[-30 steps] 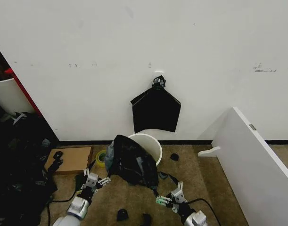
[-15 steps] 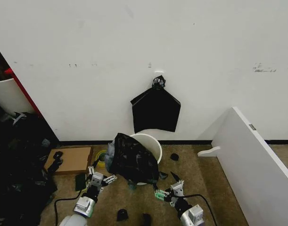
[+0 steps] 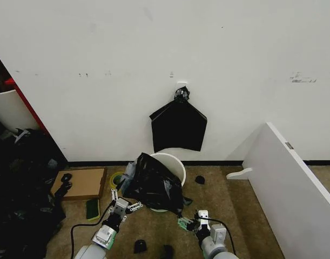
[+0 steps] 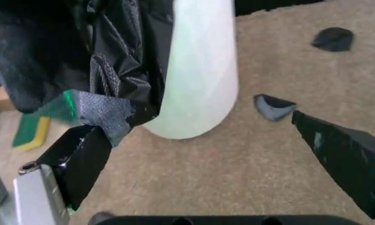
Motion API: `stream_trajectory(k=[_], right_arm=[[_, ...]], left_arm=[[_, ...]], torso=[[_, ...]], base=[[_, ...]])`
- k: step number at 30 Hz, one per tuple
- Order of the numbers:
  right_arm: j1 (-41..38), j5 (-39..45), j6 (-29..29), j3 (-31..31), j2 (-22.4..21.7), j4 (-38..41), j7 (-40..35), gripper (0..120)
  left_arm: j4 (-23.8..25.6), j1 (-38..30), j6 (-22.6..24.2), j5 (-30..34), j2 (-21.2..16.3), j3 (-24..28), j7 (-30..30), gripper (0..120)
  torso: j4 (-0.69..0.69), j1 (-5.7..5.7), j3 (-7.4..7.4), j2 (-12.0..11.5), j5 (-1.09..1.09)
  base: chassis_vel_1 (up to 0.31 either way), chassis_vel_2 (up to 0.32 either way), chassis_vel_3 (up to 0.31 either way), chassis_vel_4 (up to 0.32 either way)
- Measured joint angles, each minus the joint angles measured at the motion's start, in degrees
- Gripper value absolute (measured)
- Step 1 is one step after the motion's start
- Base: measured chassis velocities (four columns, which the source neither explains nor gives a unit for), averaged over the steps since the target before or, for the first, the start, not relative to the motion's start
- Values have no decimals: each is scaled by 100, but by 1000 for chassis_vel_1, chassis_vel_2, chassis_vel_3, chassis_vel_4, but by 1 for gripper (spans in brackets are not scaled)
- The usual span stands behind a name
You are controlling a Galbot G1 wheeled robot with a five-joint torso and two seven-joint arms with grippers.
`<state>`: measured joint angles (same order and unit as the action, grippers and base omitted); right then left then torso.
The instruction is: Place the garbage bag over the trash bin.
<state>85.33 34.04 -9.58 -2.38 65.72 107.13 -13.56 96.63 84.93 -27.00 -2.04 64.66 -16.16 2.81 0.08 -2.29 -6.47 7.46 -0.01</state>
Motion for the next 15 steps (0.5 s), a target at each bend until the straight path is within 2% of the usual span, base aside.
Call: stream_trajectory(k=[3,6,7,10,12,15], right_arm=[[99,-350,226,-15,-147,-37,533,100],[171,-925,864,-62,-239,-271,1224,100],[171,-925,864,-62,-239,-271,1224,100],[164,-1669,1759,-194,-257,-707,1949,100],[162,-1964,2099,-251,-261,-862,2210,100],[172,-2146,2261,-272,-262,-924,2274,100]], left_arm=[[0,41,-34,-11,2,-19,2,100],[24,64,-53,-19,10,-24,1,100],[24,64,-53,-19,10,-24,1,100],[73,80,-64,-23,24,-25,-47,100],[91,83,-117,-18,43,-25,-199,100],[91,83,-193,-16,80,-22,-396,100]], torso=[[0,0,0,0,0],[1,0,0,0,0],[1,0,0,0,0],[1,0,0,0,-1],[1,0,0,0,-1],[0,0,0,0,-1]], base=[[0,0,0,0],[0,0,0,0],[0,0,0,0],[0,0,0,0],[0,0,0,0],[0,0,0,0]])
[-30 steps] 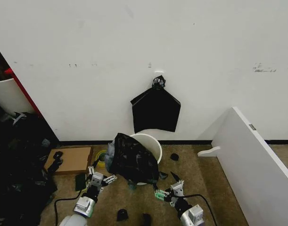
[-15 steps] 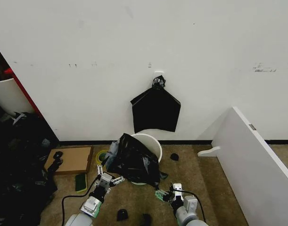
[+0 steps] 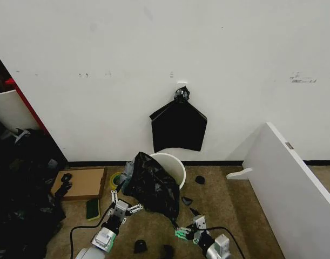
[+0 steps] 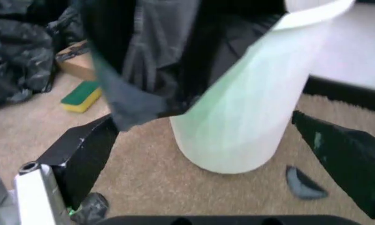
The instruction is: Place the garbage bag over the trash bin.
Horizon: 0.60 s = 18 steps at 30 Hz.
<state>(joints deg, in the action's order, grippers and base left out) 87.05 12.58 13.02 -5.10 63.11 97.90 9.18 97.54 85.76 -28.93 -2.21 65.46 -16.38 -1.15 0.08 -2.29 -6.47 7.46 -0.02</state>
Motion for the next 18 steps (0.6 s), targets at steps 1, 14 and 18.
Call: stream_trajectory(k=[1,14,18], right_arm=[[5,-73,69,-5,2,-20,4,100],[89,-516,441,33,-8,138,-64,100],[49,-668,570,64,-60,104,34,100]], left_arm=[[-10,-3,-64,-3,23,2,-153,100],[-537,-507,-185,-251,166,220,-790,100],[-666,-689,-143,-136,243,272,-770,100]], torso=[[0,0,0,0,1],[0,0,0,0,0],[1,0,0,0,0]], base=[[0,0,0,0],[0,0,0,0],[0,0,0,0]])
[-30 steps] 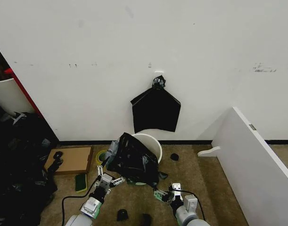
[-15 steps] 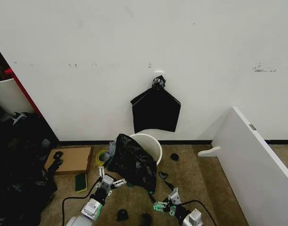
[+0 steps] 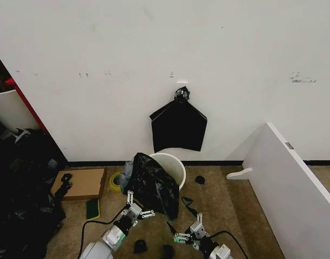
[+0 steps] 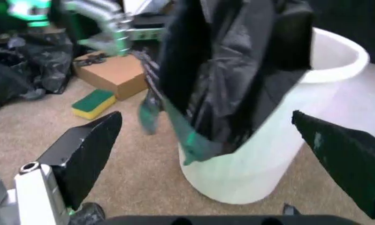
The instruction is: Place the garbage bag over the trash bin.
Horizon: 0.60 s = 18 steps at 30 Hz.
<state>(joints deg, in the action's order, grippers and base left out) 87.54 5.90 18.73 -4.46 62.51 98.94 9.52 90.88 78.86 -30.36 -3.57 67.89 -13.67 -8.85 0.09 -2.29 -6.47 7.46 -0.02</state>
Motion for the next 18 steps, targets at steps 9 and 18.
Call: stream_trajectory(k=[9,18], right_arm=[[-39,-84,667,-85,-54,-208,435,100],[-314,915,390,-231,-94,538,5,100]], left_arm=[[-235,-254,-169,157,320,91,12,100],[-29,163,-767,-129,-124,-335,-475,100]], torso=[[0,0,0,0,0],[-2,0,0,0,1]], base=[[0,0,0,0],[0,0,0,0]])
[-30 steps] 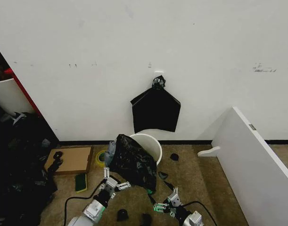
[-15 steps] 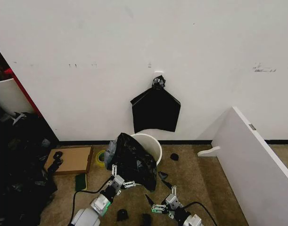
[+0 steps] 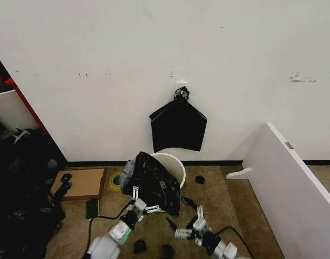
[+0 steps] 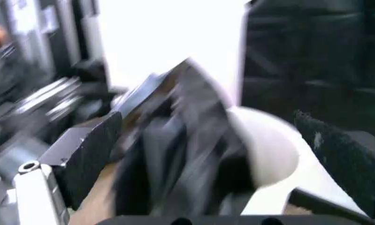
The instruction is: Place the garbage bag over the trash bin.
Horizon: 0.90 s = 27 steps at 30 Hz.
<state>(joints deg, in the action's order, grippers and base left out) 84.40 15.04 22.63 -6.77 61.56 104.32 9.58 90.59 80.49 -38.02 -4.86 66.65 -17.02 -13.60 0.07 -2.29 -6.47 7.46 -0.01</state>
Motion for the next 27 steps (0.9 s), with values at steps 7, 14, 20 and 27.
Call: stream_trajectory(k=[7,14,20,27], right_arm=[[-1181,1934,-1861,229,-89,367,-1285,100],[-3294,3052,-4912,553,218,-892,-1908,100],[-4318,2939,-6262,604,601,-1759,-1367,100],[-4897,2170,-6576,894,913,-2681,-893,100]], left_arm=[[303,284,-658,147,-181,-189,283,100],[918,584,-684,625,173,-593,592,100],[1201,749,-522,722,272,-898,750,100],[1201,954,-515,742,332,-1233,920,100]], torso=[[4,0,0,0,1],[0,-1,-1,0,-1],[0,-1,-1,0,-1],[1,-1,-1,0,1]], base=[[0,0,0,0],[0,0,0,0],[0,0,0,0],[0,0,0,0]])
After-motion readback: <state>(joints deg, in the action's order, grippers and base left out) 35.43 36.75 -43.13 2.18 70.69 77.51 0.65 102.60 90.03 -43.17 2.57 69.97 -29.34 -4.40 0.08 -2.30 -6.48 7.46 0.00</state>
